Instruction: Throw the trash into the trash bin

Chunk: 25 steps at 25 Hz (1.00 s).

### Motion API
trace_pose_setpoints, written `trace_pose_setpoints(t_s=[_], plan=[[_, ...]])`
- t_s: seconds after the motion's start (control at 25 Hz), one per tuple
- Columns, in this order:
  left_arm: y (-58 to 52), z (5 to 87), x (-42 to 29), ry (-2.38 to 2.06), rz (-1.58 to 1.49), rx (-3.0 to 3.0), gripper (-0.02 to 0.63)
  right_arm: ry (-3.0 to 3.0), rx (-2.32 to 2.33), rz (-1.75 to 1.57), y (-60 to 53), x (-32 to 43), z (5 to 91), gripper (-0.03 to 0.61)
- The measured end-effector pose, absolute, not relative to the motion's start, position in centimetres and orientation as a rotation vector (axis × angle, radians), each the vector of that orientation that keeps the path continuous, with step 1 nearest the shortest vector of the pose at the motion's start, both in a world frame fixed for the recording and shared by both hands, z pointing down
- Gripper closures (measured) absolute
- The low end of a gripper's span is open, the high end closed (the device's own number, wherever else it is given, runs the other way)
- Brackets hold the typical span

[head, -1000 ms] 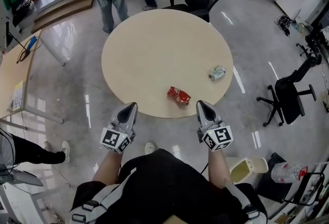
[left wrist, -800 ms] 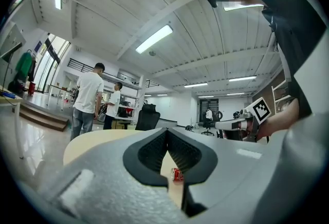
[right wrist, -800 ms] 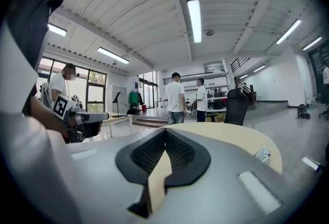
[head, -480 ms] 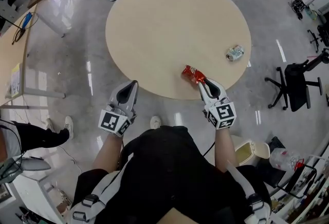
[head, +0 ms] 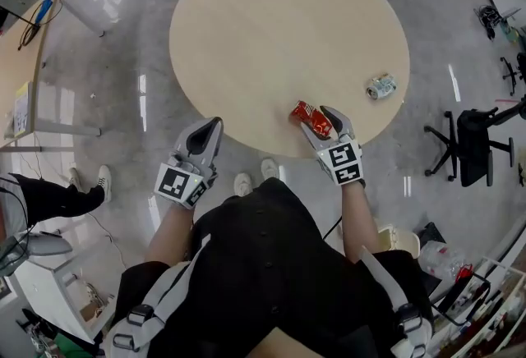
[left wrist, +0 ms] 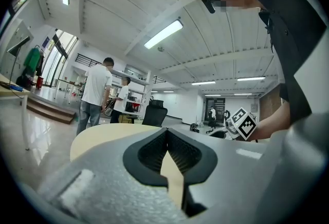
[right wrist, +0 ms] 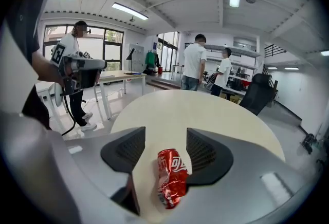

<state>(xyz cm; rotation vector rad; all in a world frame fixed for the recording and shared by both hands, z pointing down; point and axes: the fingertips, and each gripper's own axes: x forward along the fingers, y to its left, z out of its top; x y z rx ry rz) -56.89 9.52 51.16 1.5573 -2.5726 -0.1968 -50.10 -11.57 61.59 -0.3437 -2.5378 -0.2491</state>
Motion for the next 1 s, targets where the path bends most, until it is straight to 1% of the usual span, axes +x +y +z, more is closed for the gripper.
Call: trace_pose_setpoints(t_s=[0.04, 0.24, 0.48, 0.76, 1.0], plan=[[9.2, 51.3, -57.0, -2.573, -0.199, 1.547, 0.614, -2.517, -0.37, -0.258, -11.6, -50.4, 62.0, 0.323], [6.8, 51.6, -56.6, -2.565, -0.212, 1.524, 0.612, -2.284, -0.505, -0.352, -11.8, -50.9, 67.1, 0.26], [5.6, 53.1, -55.5, -2.545, -0.21, 1.46, 0.614, -2.034, -0.579, -0.439, -12.3, -50.8, 72.7, 0.213], [6.9, 53.6, -55.5, -2.582, -0.179, 1.322, 0.612, -1.948, -0.635, -0.4, -12.5, -51.3, 76.0, 0.173], [8.0, 53.5, -55.2, -2.613, -0.168, 1.251, 0.614, -1.886, -0.688, -0.42, -12.6, -51.4, 77.7, 0.175]])
